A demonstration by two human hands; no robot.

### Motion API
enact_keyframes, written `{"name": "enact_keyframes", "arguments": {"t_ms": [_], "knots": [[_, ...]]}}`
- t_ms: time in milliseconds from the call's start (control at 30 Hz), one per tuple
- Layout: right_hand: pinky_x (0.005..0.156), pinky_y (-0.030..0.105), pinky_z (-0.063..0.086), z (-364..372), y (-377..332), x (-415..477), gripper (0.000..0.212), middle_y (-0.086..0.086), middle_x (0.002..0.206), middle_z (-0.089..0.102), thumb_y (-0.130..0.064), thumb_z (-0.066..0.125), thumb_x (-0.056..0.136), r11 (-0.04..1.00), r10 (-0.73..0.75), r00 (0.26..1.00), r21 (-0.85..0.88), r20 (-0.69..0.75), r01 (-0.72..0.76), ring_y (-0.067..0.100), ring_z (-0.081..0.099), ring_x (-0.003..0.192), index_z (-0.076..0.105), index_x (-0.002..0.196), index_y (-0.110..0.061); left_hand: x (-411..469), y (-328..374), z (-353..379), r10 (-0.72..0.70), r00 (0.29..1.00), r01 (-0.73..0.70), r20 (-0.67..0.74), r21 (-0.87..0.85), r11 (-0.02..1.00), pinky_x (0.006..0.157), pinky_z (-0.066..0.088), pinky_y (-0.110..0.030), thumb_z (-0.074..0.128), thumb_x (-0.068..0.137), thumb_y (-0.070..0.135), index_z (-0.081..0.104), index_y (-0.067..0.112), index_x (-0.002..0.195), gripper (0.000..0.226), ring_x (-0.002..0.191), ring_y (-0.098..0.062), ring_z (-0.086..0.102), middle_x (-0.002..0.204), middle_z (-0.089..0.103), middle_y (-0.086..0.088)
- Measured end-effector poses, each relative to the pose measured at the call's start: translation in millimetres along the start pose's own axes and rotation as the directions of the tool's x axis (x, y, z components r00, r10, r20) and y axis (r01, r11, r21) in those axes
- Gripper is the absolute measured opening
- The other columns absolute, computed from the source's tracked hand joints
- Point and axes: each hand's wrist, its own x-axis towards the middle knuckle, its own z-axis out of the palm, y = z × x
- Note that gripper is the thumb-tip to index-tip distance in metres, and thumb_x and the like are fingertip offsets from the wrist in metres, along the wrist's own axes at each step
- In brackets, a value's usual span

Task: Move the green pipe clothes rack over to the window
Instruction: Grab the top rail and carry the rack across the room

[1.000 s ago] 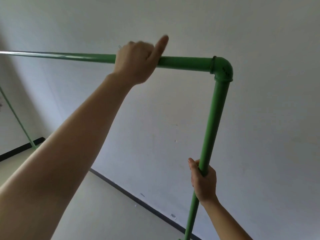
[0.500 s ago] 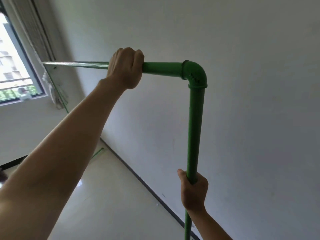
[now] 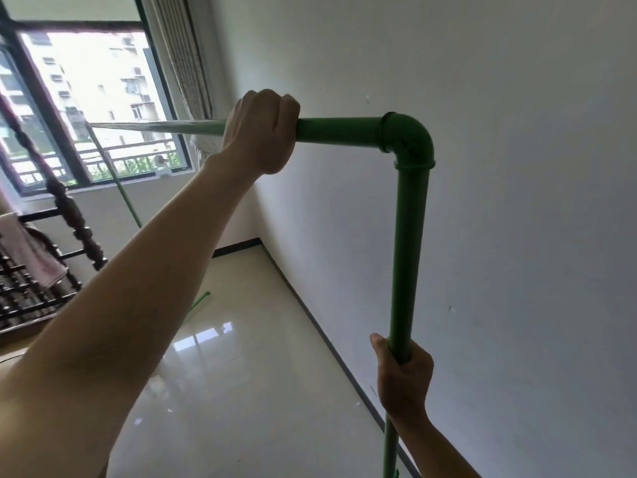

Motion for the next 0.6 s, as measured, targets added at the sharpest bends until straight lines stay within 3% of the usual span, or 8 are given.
{"name": "enact_keyframes", "arguments": {"t_ms": [200,300,367,500,600], "knots": [[0.046,0.031,0.036,60.2,13.1,22.6,0.049,0.008,0.044,0.037,-0.010,0.071,0.084,1.000,0.010,0.998,0.001,0.065,-0.010,0.020,0.037,0.040,0.039,0.048,-0.015,-0.3,-56.0,5.3,-0.070,0.998,0.070,-0.004,0.079,0.994,0.055,0.038,-0.040,0.027,0.091,0.018,0.035,0.011,0.054,0.038,0.055,-0.040,0.049,0.047,0.031,-0.007],[0.047,0.033,0.036,99.5,22.5,34.8,0.046,0.008,0.044,0.038,-0.012,0.070,0.084,1.000,0.027,0.994,0.000,0.102,-0.027,0.020,0.038,0.040,0.041,0.049,-0.013,1.8,-95.8,10.1,-0.141,0.989,0.140,0.036,0.022,0.990,0.061,0.049,-0.046,0.022,0.094,0.021,0.052,-0.001,0.082,0.039,0.058,-0.040,0.053,0.061,0.055,-0.022],[0.048,0.033,0.037,127.5,28.2,43.4,0.044,0.010,0.044,0.039,-0.013,0.070,0.085,1.000,0.021,0.993,-0.004,0.113,-0.021,0.020,0.038,0.041,0.043,0.050,-0.010,5.7,-127.3,16.0,-0.157,0.987,0.158,0.035,-0.022,0.987,0.064,0.049,-0.048,0.023,0.099,0.018,0.052,-0.007,0.094,0.038,0.063,-0.042,0.056,0.068,0.057,-0.024],[0.048,0.033,0.037,184.6,40.2,60.5,0.044,0.008,0.044,0.039,-0.014,0.068,0.086,1.000,0.010,0.994,-0.014,0.113,-0.009,0.020,0.039,0.041,0.042,0.050,-0.011,14.2,-190.9,31.3,-0.145,0.989,0.145,-0.026,0.012,0.989,0.060,0.039,-0.037,0.021,0.100,0.031,0.050,0.002,0.072,0.050,0.059,-0.036,0.053,0.061,0.051,-0.014],[0.045,0.032,0.037,222.8,52.7,71.8,0.045,0.005,0.043,0.039,-0.013,0.068,0.086,0.999,-0.018,0.991,-0.025,0.136,0.021,0.018,0.039,0.040,0.042,0.049,-0.011,15.5,-240.2,43.6,-0.202,0.978,0.201,-0.048,-0.030,0.979,0.060,0.042,-0.037,0.015,0.098,0.041,0.046,0.008,0.071,0.052,0.057,-0.030,0.050,0.061,0.050,-0.011]]}}
